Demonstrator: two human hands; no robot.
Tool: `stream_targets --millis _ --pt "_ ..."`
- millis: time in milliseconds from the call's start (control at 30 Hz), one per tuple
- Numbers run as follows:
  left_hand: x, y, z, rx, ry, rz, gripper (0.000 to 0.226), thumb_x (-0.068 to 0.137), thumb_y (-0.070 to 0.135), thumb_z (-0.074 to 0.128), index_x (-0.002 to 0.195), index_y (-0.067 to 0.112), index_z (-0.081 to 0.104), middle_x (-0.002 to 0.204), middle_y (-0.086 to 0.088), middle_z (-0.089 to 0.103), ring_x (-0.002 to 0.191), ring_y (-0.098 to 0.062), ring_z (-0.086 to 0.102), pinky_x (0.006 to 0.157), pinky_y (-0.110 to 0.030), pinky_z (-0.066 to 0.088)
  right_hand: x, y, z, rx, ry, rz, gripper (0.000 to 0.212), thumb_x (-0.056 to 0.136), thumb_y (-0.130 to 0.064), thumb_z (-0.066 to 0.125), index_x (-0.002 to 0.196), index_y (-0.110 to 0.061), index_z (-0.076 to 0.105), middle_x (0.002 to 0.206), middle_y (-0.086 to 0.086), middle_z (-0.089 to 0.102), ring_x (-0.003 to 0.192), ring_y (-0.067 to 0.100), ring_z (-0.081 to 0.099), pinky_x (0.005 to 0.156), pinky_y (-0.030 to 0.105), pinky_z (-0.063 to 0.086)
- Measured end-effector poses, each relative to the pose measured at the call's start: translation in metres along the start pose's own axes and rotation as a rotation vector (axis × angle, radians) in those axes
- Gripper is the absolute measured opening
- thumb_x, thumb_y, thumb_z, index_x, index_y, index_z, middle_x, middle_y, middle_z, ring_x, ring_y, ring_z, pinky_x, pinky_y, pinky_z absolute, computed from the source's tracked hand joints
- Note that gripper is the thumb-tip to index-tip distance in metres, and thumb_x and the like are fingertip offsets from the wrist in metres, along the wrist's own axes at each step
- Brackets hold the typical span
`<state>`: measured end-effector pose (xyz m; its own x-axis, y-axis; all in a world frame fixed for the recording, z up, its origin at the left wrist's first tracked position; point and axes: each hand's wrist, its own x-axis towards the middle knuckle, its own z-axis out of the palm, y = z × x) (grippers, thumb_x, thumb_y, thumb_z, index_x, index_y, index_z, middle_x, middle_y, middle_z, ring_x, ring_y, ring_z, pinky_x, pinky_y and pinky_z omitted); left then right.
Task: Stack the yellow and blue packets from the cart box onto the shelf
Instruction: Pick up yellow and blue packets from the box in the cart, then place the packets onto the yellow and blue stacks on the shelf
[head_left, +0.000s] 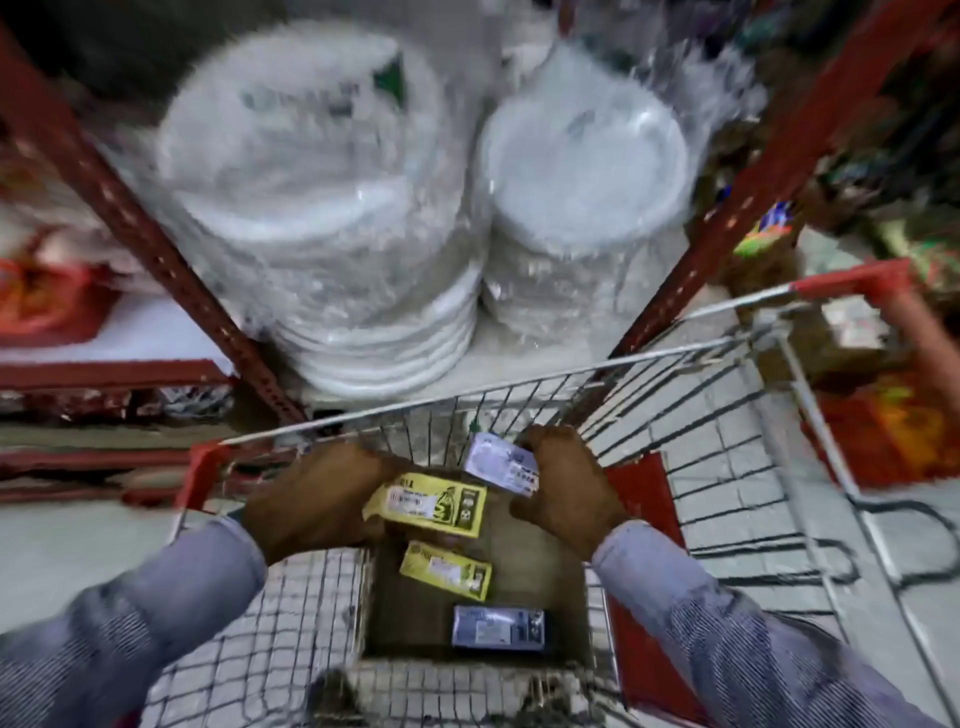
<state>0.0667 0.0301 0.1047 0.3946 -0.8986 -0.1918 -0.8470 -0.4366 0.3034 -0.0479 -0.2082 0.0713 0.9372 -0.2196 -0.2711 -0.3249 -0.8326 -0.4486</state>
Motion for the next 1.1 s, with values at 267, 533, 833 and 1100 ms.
stream_targets --millis 267,533,833,1100 --pt "-0.083 0.055 -0.203 0.214 0.333 -0.065 0.047 0.063 0.065 0.064 0.099 0.036 0.062 0.074 0.012 0.072 0.060 -0.008 0.065 0.052 -0.025 0.054 -0.071 -0.113 -0.196 -0.026 0.318 -0.236 0.051 0.046 -0.038 0.077 0.093 -0.025 0.065 0.086 -0.006 0.068 0.074 0.013 0.060 0.058 0.026 0.046" --pt "-0.124 0.082 -0.343 0.344 0.593 -0.083 0.057 0.049 0.043 0.073 0.105 0.034 0.065 0.076 0.010 0.076 0.061 -0.010 0.070 0.051 -0.028 0.056 -0.120 -0.190 -0.349 -0.155 0.639 -0.392 0.059 0.046 -0.045 0.076 0.102 -0.029 0.064 0.091 -0.012 0.065 0.074 0.009 0.054 0.055 0.018 0.036" --pt "-0.103 0.091 -0.440 0.375 0.900 -0.042 0.066 0.053 0.044 0.069 0.116 0.025 0.069 0.102 -0.001 0.079 0.087 -0.023 0.075 0.073 -0.035 0.062 -0.116 -0.209 -0.435 -0.202 0.902 -0.395 0.064 0.054 -0.030 0.082 0.114 -0.022 0.061 0.112 -0.002 0.064 0.103 0.019 0.056 0.085 0.034 0.051" --pt "-0.045 0.071 -0.479 0.333 0.902 -0.119 0.063 0.063 0.034 0.084 0.122 0.022 0.064 0.114 -0.002 0.075 0.099 -0.022 0.070 0.085 -0.033 0.057 -0.070 -0.217 -0.469 -0.387 0.928 -0.367 0.053 0.070 -0.012 0.076 0.117 -0.022 0.054 0.118 0.003 0.055 0.108 0.023 0.054 0.085 0.035 0.051"
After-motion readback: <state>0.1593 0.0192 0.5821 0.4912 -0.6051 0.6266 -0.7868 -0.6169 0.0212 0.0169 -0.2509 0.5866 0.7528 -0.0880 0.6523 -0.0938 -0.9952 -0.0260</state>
